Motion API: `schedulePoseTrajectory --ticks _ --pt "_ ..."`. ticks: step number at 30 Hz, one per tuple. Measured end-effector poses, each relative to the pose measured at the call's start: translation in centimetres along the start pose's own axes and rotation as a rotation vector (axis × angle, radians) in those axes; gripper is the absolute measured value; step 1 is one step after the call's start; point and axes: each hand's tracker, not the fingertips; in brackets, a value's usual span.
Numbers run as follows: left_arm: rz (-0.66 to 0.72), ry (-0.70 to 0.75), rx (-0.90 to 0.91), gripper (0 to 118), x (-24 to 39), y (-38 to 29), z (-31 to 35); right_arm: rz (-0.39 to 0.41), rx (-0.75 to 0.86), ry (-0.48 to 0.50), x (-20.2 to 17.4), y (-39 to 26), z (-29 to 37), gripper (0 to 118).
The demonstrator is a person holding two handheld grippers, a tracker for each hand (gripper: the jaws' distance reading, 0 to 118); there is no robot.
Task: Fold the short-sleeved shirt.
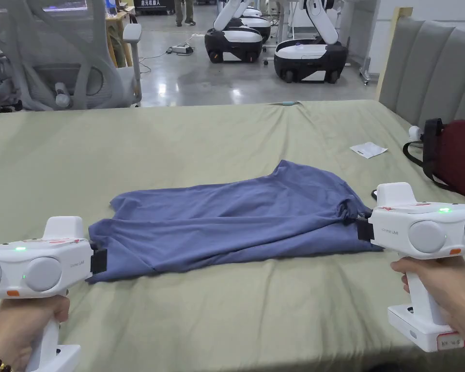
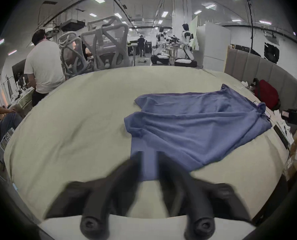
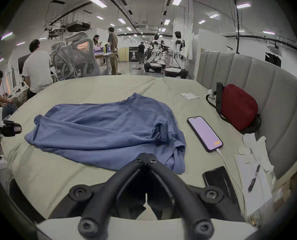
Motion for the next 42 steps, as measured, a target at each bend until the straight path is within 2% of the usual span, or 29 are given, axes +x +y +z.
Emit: schedulePoseTrajectory --ticks 1,2,3,5,8,9,11,13,14,15,16,19,21,22,23,24,25,26,28,32,33,35,36,37,38,39,41,42 --pt "0.000 -0.013 -0.036 84 -0.1 0.2 -1.0 0.000 0.000 0.005 0.0 0.1 0.0 0" --pt "0.006 -0.007 -0.068 107 -0.2 0.3 -2.2 0.002 0.000 0.011 0.0 0.1 -0.2 0" --pt "0.006 0.006 -0.099 110 -0.3 0.3 -3.2 0.004 0.001 0.014 -0.1 0.1 -0.3 0" --pt "0.012 0.000 -0.112 95 -0.5 0.5 -4.6 0.004 -0.003 0.017 -0.2 0.0 -0.7 0" --pt "0.016 -0.023 -0.168 92 -0.2 0.3 -6.5 0.008 -0.017 0.017 -0.1 -0.3 -1.4 0" --pt "0.017 -0.014 -0.186 83 -0.1 0.2 -7.1 0.011 -0.024 0.019 -0.1 -0.3 -1.7 0" --pt "0.018 -0.015 -0.228 80 0.3 -0.3 -7.8 0.013 -0.036 0.017 -0.1 -0.4 -2.1 0" --pt "0.037 -0.007 -0.186 72 0.5 -0.4 -7.3 0.010 -0.045 0.017 0.1 -0.5 -2.3 0" --pt "0.036 -0.010 -0.177 56 0.5 -0.3 -6.8 0.009 -0.048 0.015 0.2 -0.5 -2.5 0" --pt "0.038 -0.014 -0.153 12 0.5 -0.1 -6.6 0.008 -0.050 0.015 0.4 -0.4 -2.8 0" --pt "0.067 -0.058 -0.133 4 0.4 0.2 -6.3 0.007 -0.054 0.014 0.5 -0.3 -2.9 0" --pt "0.042 -0.024 -0.160 4 0.4 0.6 -6.3 0.010 -0.057 0.003 1.1 0.6 -3.8 0" --pt "0.029 -0.021 -0.157 4 0.6 0.8 -6.0 -0.017 -0.041 0.003 1.7 1.3 -4.2 0" --pt "0.028 -0.021 -0.155 4 0.6 0.7 -6.1 -0.036 -0.035 0.007 2.1 1.6 -4.7 4" --pt "0.028 -0.021 -0.154 4 0.5 0.7 -6.0 -0.050 -0.033 0.016 2.6 2.0 -5.3 23" --pt "0.029 -0.021 -0.153 4 0.5 0.8 -6.0 -0.057 -0.037 0.019 2.8 2.3 -5.6 67" --pt "0.031 -0.022 -0.151 4 0.5 0.8 -5.9 -0.061 -0.049 0.013 3.0 2.4 -6.4 93" --pt "0.031 -0.023 -0.149 4 0.5 0.7 -6.0 -0.058 -0.069 0.010 3.3 2.5 -7.1 101" --pt "0.029 -0.024 -0.146 4 0.5 0.8 -5.9 -0.055 -0.091 0.002 3.6 2.4 -8.2 96" --pt "0.017 -0.021 -0.148 4 0.6 0.8 -5.9 -0.068 -0.204 -0.038 4.0 1.0 -10.4 95" --pt "0.018 -0.020 -0.147 4 0.6 0.8 -5.9 -0.077 -0.230 -0.042 4.1 0.4 -10.8 92" --pt "0.023 -0.019 -0.145 4 0.6 0.8 -6.0 -0.088 -0.314 -0.023 3.8 -0.9 -11.5 74" --pt "0.023 -0.018 -0.143 4 0.6 0.8 -6.0 -0.083 -0.347 0.004 3.5 -1.5 -11.8 71" --pt "0.022 -0.018 -0.142 4 0.6 0.8 -6.0 -0.072 -0.297 -0.009 2.8 -2.1 -11.5 63" --pt "0.021 -0.018 -0.141 4 0.6 0.7 -6.0 -0.013 -0.233 -0.051 2.2 -2.0 -10.8 45" --pt "0.022 -0.018 -0.138 4 0.6 0.7 -6.0 0.009 -0.247 -0.007 2.2 -1.9 -11.3 17" --pt "0.017 -0.014 -0.136 4 0.8 0.8 -5.9 -0.041 -0.241 0.082 2.6 -1.5 -12.3 14" --pt "0.008 -0.010 -0.134 4 0.8 0.8 -5.8 -0.039 -0.273 0.017 2.2 -1.2 -12.4 14"
